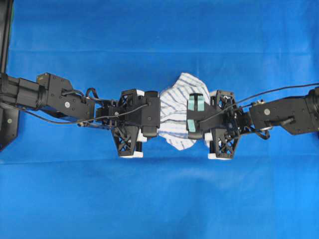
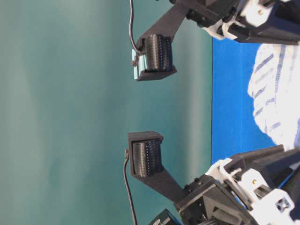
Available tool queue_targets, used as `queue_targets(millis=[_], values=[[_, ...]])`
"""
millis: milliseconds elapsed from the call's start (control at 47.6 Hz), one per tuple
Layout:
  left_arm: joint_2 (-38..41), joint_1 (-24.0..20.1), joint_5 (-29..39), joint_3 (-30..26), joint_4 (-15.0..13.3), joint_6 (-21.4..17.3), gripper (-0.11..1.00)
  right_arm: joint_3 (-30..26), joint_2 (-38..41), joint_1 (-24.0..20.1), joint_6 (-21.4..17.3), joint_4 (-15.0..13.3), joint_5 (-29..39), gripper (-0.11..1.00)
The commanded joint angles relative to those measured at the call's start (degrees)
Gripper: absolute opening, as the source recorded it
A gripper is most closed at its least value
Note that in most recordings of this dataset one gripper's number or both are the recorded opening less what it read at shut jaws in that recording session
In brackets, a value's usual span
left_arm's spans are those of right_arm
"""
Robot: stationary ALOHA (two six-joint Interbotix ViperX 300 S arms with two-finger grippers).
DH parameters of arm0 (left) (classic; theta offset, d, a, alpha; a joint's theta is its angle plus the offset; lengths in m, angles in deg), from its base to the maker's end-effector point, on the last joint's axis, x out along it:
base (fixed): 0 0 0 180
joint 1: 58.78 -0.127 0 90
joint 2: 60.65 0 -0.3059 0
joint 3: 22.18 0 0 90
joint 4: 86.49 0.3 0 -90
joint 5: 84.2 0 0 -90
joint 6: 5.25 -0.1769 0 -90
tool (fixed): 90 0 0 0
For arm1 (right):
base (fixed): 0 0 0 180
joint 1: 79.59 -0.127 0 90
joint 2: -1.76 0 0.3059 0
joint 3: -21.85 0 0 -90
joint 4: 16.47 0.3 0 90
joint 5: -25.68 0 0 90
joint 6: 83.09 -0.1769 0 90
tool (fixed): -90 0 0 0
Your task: Lift the towel with both arms.
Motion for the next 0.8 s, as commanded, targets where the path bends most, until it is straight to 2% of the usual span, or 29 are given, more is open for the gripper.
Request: queue_targets(millis=[0,42,189,420,567,777], values=[[-0.88,-0.35,-0.18,-0.44,-0.18,-0.09,0.06,-0.44,-0.7,-0.18,0.18,-0.18,-0.44,0.03],[-0.97,-0.62,-0.18,-0.35,-0.18,-0.09,0.02,-0.44,-0.7,-0.18,0.18,-0.18,-0.7,0.03],[-1.85,-1.32,0.79,-0.35,-0.18,0.0,0.03,-0.97,-0.88,-0.18,0.0,-0.18,-1.49,0.03],[-9.84,-1.85,8.35,-0.97,-0.18,0.18,0.03,-4.22,-4.57,-0.09,-0.26,0.18,1.58,0.03],[-15.73,-1.85,12.83,-1.41,-0.18,0.62,0.03,-8.26,-8.44,-0.18,0.0,0.18,7.65,0.03],[-23.91,-1.67,24.61,-5.01,-0.18,0.79,0.03,-16.44,-13.36,-0.26,0.09,0.18,20.04,0.03]])
